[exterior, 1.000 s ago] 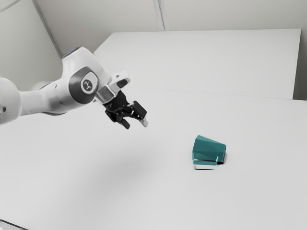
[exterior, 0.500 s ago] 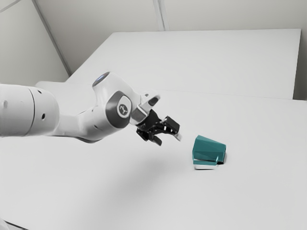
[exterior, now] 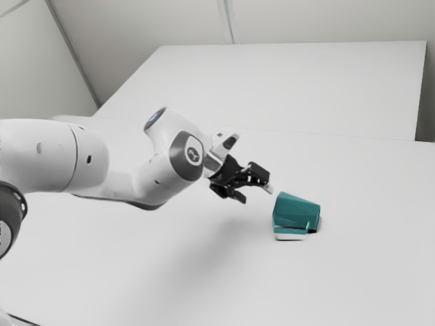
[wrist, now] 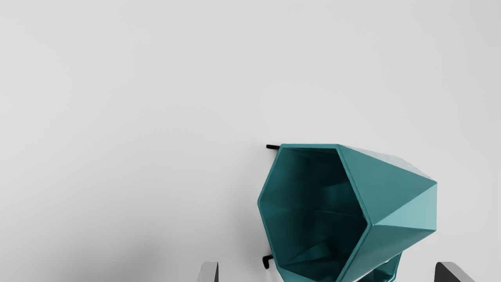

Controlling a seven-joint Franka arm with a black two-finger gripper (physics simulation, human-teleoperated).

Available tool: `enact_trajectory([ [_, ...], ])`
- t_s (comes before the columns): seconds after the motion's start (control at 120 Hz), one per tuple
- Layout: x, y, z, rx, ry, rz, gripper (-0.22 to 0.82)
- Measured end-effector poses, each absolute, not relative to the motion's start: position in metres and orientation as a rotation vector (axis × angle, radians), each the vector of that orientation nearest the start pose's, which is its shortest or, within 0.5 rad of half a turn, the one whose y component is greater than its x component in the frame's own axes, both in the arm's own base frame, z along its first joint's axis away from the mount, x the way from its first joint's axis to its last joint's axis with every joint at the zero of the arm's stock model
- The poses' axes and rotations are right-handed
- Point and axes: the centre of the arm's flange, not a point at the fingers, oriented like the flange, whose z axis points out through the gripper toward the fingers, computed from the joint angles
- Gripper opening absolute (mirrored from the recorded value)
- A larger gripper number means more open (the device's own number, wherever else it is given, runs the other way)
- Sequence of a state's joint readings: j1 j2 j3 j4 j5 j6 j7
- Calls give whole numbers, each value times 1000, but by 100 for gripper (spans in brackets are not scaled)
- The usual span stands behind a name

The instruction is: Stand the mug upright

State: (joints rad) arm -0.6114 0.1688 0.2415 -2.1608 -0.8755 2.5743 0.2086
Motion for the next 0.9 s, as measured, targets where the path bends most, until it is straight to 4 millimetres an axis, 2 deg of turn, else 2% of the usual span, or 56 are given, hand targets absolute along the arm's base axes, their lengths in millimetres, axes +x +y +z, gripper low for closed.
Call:
enact_trajectory([
  [0.158,545,-210,329,2551,130,237,60],
  [0.425,563,-225,312,2505,12,191,60],
  [0.783,587,-254,304,2466,-216,176,60],
  [0.833,588,-256,303,2462,-238,176,57],
  [0.9,587,-260,303,2457,-267,175,48],
])
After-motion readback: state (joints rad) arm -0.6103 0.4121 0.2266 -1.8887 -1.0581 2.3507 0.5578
